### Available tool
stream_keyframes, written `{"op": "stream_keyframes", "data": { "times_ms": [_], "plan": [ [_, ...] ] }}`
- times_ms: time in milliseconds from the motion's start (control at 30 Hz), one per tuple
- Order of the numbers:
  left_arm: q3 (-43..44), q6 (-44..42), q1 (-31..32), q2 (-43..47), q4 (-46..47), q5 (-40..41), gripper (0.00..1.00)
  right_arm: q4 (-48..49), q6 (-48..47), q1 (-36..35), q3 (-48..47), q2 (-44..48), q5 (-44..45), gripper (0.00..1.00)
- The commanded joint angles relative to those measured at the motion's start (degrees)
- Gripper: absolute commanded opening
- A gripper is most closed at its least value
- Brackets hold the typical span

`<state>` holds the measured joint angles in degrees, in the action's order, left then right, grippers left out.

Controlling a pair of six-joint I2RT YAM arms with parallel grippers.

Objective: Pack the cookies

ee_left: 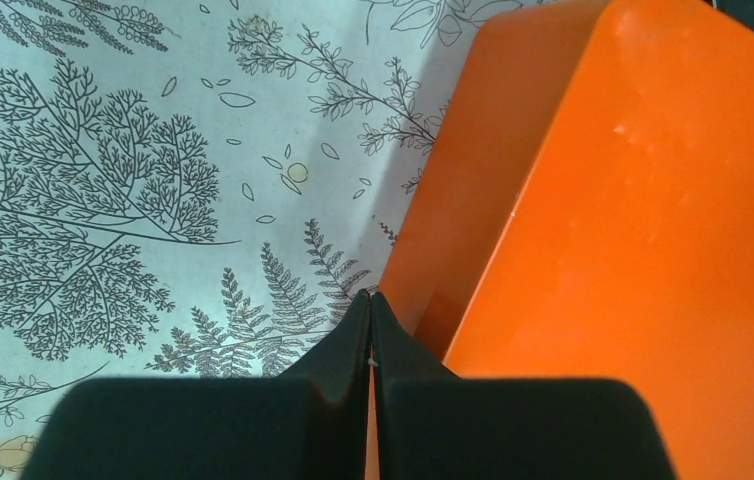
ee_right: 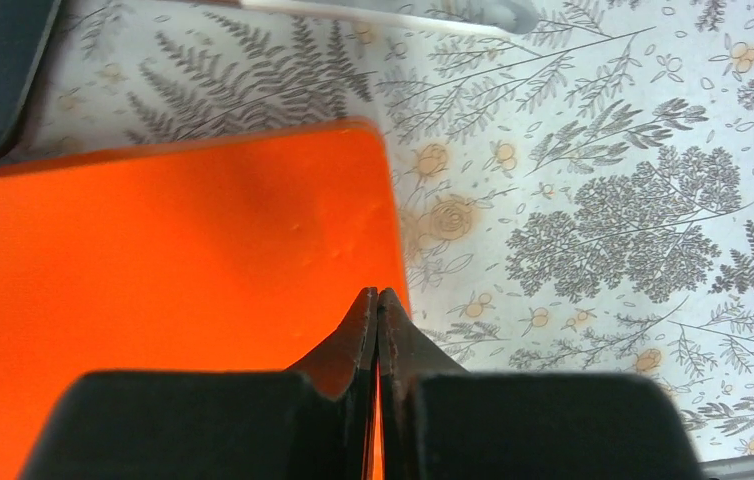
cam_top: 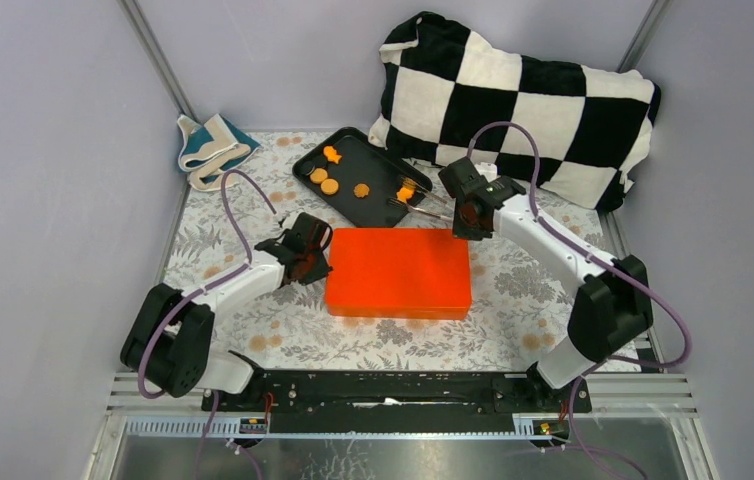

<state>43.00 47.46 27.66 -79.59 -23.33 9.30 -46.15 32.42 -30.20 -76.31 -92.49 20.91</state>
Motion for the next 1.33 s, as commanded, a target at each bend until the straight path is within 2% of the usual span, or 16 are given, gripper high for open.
{"op": "stream_keyframes", "data": {
  "times_ms": [0,433,567,667,800,1000,1233,1300],
  "plan": [
    [1.35,0.35,0.29,-1.42,-0.07,-1.46,0.00,-2.98,0.04,-2.42,-0.40,2.16,-0.70,0.00],
    [2.73,-0.72,0.27,-0.68,1.07,-2.20,0.00,4.08,3.93,-3.51,18.70,3.78,-11.59,0.00],
    [4.56,-1.19,0.31,0.45,-1.25,0.24,0.00,4.41,3.27,-3.69,15.50,6.40,-9.13,0.00],
    [6.86,0.74,0.33,3.45,-7.57,8.30,0.00,4.47,1.75,-3.75,10.83,9.62,-6.71,0.04],
    [8.43,0.69,0.37,11.91,-12.24,15.94,0.00,4.30,-0.84,-3.81,4.72,13.84,-4.54,0.10],
    [8.81,-2.46,0.38,23.25,-12.35,15.83,0.00,3.96,-2.64,-3.82,0.91,18.84,-0.71,0.19],
    [8.80,-3.38,0.38,25.16,-12.35,15.20,0.01,-0.65,-2.23,-3.82,0.90,18.07,5.96,0.22],
    [9.14,-3.68,0.35,24.36,-12.32,14.77,0.05,-1.29,-1.67,-3.79,0.83,17.79,7.13,0.35]
  ]
}}
